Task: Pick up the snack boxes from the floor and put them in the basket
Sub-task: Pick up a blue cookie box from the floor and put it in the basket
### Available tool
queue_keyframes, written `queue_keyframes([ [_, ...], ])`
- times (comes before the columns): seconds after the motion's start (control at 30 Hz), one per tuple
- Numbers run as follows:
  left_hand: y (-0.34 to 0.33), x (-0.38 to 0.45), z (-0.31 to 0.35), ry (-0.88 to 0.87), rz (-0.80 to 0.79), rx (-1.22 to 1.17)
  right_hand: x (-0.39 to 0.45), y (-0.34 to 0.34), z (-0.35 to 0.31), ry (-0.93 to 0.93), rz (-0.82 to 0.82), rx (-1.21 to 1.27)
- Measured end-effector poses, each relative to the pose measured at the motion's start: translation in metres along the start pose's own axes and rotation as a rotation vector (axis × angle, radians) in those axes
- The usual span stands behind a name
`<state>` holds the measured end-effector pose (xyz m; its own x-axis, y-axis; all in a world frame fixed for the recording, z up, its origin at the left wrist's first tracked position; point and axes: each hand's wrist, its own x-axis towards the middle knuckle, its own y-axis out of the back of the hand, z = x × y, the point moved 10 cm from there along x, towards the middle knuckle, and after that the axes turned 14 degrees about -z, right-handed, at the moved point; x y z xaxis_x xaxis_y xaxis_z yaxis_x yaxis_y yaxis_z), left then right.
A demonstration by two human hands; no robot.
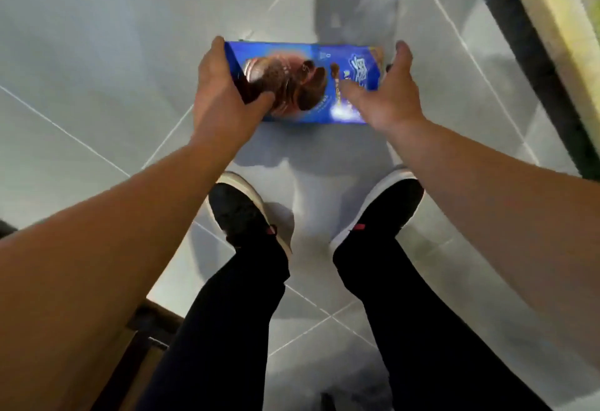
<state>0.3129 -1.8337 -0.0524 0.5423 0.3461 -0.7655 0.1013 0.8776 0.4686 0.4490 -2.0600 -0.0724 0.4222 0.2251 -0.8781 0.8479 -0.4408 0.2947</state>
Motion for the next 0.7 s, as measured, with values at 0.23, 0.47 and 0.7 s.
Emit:
queue_keyframes([
  [0.23, -0.018, -0.010, -0.021, 0.103, -0.014, -0.199, 0.006, -0.013, 0.016, -0.023, 0.051, 0.180],
  [0.47, 0.026, -0.135, 0.024, 0.101, -0.038, -0.291, -0.142, 0.022, -0.018, -0.013, 0.065, 0.161],
  [0.7, 0.147, -0.327, 0.107, -0.029, 0.002, -0.352, -0.358, 0.076, -0.105, 0.091, 0.110, 0.140],
])
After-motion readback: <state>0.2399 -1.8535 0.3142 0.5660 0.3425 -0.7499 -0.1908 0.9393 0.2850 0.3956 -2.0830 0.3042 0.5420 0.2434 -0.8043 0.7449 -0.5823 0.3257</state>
